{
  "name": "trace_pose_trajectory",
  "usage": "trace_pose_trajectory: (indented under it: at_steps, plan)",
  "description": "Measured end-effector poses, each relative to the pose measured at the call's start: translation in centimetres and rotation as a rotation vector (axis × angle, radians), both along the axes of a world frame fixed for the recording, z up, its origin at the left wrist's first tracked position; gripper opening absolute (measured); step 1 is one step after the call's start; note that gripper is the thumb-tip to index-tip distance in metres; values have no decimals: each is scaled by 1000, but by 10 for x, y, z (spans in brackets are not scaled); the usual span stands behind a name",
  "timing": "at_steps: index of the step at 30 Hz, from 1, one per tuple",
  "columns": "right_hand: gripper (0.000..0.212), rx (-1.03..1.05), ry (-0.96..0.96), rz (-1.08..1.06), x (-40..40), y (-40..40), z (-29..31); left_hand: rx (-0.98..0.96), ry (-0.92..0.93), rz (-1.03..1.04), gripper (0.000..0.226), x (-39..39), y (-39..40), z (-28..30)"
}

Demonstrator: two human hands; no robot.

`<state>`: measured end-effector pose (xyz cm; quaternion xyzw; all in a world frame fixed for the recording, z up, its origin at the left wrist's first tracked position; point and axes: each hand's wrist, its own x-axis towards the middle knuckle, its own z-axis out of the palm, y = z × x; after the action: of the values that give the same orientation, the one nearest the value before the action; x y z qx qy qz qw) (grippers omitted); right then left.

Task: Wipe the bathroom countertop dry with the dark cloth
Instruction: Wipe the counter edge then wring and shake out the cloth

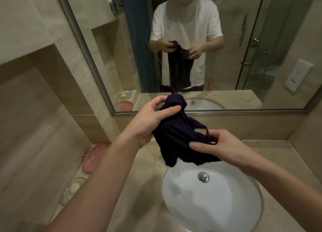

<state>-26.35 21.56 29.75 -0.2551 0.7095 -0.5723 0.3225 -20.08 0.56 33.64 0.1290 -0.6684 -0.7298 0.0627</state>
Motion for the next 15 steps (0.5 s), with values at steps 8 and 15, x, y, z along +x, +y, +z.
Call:
trace_pose_trajectory:
  at_steps: [8, 15]
  plan:
    - [35, -284, -463, -67, -5, -5, -7, 372, -326, 46, 60, 2, 35, -113]
    - [29, -380, -767, -267, -6, 3, -15, 676, -509, -139, 90, 18, 80, -181]
